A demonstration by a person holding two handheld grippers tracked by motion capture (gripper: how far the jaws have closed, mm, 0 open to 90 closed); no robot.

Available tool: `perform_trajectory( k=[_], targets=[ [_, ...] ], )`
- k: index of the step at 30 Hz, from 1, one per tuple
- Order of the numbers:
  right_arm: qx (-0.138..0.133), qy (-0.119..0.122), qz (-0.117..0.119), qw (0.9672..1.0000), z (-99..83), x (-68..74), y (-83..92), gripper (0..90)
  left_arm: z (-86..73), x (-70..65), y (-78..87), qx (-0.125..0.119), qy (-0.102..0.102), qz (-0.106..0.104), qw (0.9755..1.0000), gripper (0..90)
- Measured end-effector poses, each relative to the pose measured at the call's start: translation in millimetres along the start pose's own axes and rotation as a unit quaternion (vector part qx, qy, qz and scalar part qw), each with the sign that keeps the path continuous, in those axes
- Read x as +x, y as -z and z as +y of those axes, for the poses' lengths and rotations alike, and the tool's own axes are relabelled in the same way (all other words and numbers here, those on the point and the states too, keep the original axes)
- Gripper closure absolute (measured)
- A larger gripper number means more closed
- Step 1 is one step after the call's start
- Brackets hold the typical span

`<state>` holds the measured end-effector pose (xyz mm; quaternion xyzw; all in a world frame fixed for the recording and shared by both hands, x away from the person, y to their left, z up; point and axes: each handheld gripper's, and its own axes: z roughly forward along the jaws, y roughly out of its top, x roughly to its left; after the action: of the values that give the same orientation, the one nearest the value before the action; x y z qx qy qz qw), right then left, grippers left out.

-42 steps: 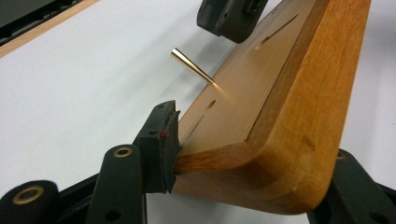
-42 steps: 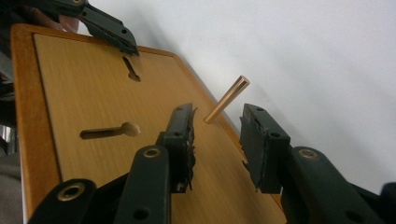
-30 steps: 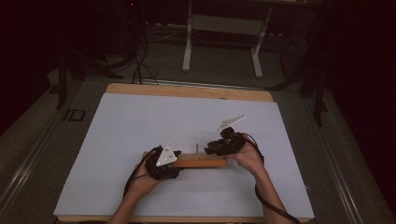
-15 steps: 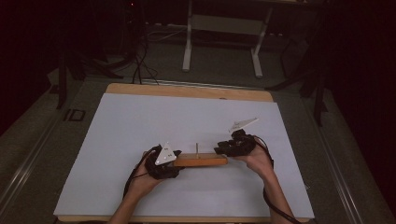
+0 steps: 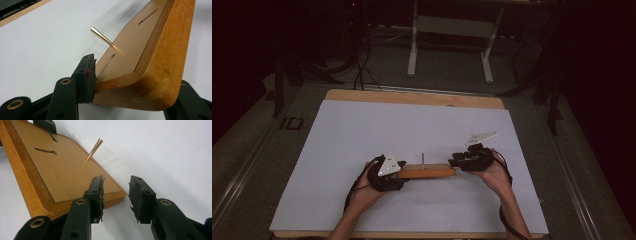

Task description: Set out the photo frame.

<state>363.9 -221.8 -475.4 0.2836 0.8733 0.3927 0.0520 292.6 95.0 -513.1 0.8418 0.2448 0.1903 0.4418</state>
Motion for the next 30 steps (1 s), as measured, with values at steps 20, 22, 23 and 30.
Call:
perform_trajectory(
  k=[20, 22, 23, 30],
  targets=[
    [0.04, 0.021, -0.017, 0.9988, -25.2, 4.2, -1.5, 59.4, 0.0, 3.6, -1.0, -0.004, 0.012, -0.007, 0.9999, 49.7],
    [0.042, 0.024, -0.014, 0.9987, -26.7, 4.6, -1.9, 58.4, 0.1, 3.9, -1.0, -0.004, 0.012, -0.008, 0.9999, 49.8],
    [0.042, 0.024, -0.014, 0.9987, -26.7, 4.6, -1.9, 58.4, 0.1, 3.9, -1.0, -0.004, 0.012, -0.008, 0.9999, 49.9],
    [0.041, 0.058, 0.003, 0.9975, -27.4, 12.4, -4.2, 48.9, 0.2, 4.0, -1.1, -0.005, 0.014, -0.008, 0.9999, 50.0]
  ],
)
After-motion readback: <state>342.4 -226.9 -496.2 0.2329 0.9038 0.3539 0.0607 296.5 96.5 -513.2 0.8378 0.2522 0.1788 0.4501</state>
